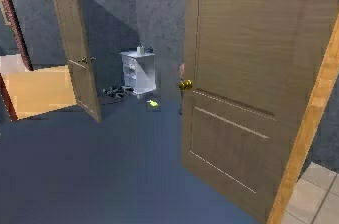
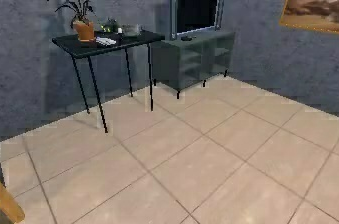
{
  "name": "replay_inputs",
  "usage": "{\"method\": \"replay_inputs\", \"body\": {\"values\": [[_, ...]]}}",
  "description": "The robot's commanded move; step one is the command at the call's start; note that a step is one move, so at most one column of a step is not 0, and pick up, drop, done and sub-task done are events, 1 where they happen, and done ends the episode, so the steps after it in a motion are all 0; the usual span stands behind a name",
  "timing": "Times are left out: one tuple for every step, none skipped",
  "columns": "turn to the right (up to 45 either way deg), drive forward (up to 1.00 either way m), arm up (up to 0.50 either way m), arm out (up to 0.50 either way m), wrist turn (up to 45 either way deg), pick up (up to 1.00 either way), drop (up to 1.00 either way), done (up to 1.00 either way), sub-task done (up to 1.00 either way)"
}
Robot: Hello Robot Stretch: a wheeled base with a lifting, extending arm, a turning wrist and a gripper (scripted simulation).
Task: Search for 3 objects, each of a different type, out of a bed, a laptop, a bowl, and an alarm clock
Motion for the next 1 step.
{"method": "replay_inputs", "body": {"values": [[-30.0, 0.00, 0.00, 0.00, 0.0, 0.00, 0.00, 0.00, 0.00]]}}
